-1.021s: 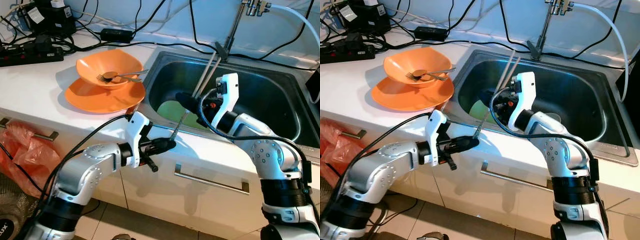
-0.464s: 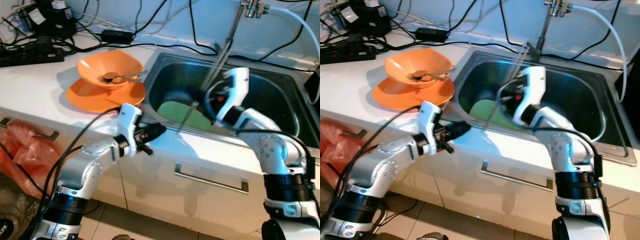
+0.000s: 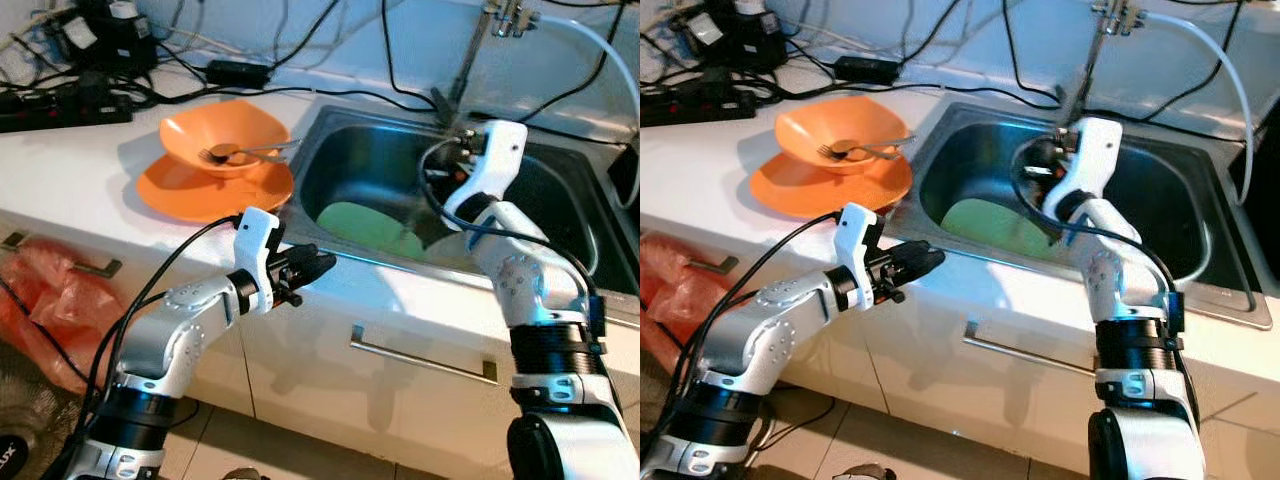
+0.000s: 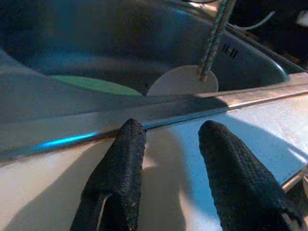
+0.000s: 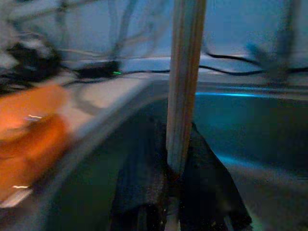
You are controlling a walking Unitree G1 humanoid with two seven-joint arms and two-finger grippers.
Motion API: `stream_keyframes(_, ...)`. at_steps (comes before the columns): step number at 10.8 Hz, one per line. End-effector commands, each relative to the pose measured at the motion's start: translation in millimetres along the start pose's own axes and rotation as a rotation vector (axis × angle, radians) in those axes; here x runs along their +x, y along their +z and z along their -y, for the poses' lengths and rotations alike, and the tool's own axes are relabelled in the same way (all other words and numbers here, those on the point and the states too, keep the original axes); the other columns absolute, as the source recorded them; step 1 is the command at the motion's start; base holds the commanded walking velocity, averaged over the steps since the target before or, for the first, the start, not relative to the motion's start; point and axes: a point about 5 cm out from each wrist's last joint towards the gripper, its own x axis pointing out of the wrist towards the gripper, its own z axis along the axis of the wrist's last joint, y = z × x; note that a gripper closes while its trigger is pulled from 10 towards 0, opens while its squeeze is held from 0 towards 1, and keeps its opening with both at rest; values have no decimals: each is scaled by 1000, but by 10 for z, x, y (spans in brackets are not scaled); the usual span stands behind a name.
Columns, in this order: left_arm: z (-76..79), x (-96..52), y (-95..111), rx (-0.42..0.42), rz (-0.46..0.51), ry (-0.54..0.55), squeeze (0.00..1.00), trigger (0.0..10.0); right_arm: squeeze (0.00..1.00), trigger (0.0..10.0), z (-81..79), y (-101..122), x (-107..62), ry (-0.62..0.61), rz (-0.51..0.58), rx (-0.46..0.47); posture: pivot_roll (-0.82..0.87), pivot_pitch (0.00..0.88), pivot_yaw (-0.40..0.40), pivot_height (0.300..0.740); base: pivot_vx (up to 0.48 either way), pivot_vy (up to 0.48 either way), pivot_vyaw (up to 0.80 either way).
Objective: Kitchen organization
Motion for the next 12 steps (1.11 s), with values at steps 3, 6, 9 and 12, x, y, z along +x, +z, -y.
stream_keyframes(3,36,-49,67,60,-72,-26,1000,10000,0,0,244,-295,30,-139,-65,-272,129,57,-47,740,0,0,0)
stream_keyframes(6,21,-87,132,89,-78,-14,1000,10000,0,3647,300,-525,27,-114,-145,-540,134,59,-47,740,0,0,0)
stream_keyframes(9,23,-98,173,112,-69,-5,1000,10000,1000,10000,284,-633,27,-109,-154,-490,139,60,-42,740,0,0,0)
stream_keyframes(12,-19,-86,259,136,-33,31,1000,10000,1000,10000,359,-554,31,-149,-106,-501,134,55,-37,740,0,0,0)
